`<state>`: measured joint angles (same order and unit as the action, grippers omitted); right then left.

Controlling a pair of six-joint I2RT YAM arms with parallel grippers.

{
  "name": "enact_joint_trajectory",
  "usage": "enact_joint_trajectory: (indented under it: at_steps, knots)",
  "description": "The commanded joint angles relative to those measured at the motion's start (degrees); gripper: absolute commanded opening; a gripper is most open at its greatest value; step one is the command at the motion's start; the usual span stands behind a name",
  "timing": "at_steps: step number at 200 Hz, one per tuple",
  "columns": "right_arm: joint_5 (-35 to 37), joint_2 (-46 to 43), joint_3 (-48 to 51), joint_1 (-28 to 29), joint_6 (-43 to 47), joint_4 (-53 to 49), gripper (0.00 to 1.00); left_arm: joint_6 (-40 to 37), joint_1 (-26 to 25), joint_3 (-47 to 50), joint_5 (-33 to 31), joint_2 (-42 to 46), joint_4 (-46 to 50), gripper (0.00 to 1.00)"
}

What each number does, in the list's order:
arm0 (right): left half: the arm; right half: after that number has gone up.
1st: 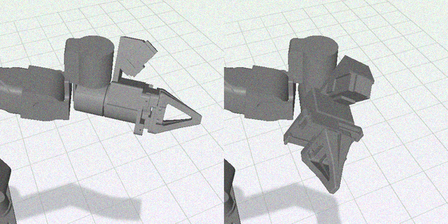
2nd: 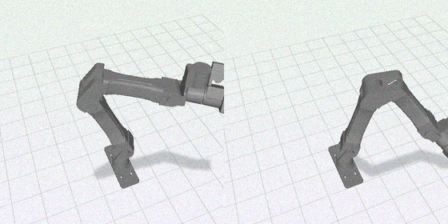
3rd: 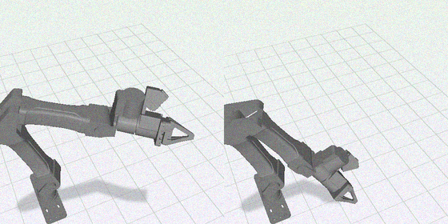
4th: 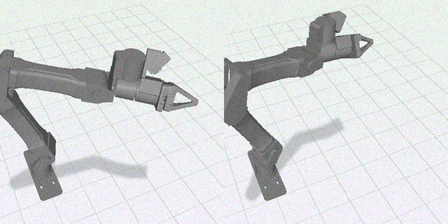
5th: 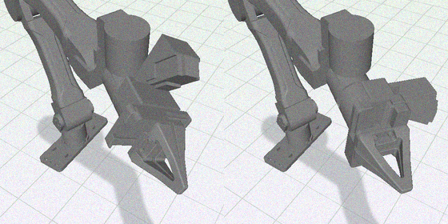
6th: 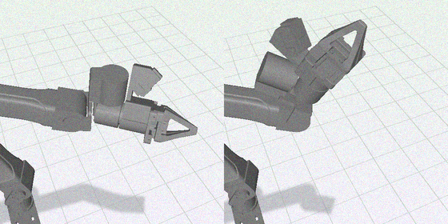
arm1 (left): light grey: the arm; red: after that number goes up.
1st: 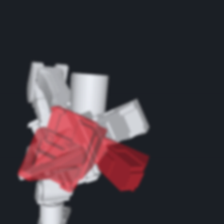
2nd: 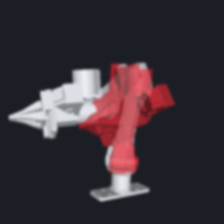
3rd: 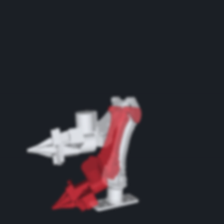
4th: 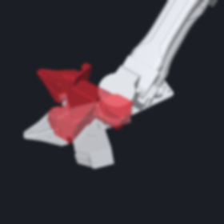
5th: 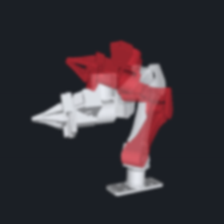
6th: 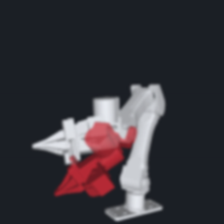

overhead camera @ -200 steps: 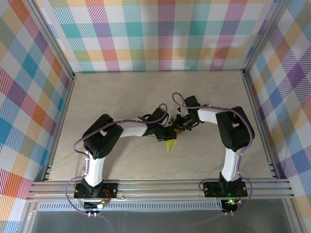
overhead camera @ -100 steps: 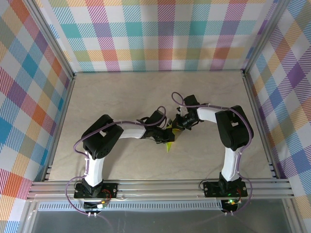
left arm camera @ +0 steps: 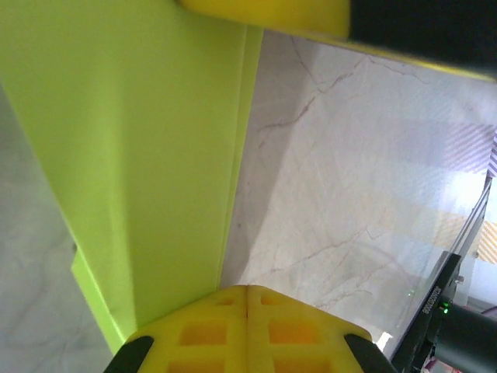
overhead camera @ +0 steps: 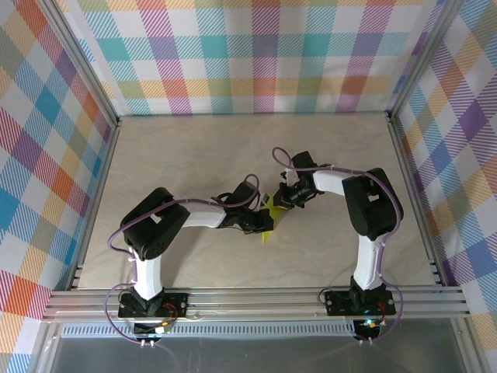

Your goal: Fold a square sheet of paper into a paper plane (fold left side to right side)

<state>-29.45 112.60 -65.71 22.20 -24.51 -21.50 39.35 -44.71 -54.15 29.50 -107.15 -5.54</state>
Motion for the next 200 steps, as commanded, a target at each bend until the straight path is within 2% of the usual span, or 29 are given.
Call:
enact_joint_trajectory:
  at_steps: [1,72,200]
  knots:
    - [7.39,4.38,1.98,0.04,1.23,-2.08,0.0,-1.19,-0.71,-1.73,0.57,2.67,4.68,0.0]
    - [6.89,4.98,2.17,0.39,0.86,-1.44,0.0,-0.71,-3.97,-3.45,1.29,2.2,5.44,0.0]
    - [7.73,5.26,2.39,0.58,1.43,-2.2,0.0,-0.68,-2.41,-4.17,-2.34,-1.2,5.77,0.0]
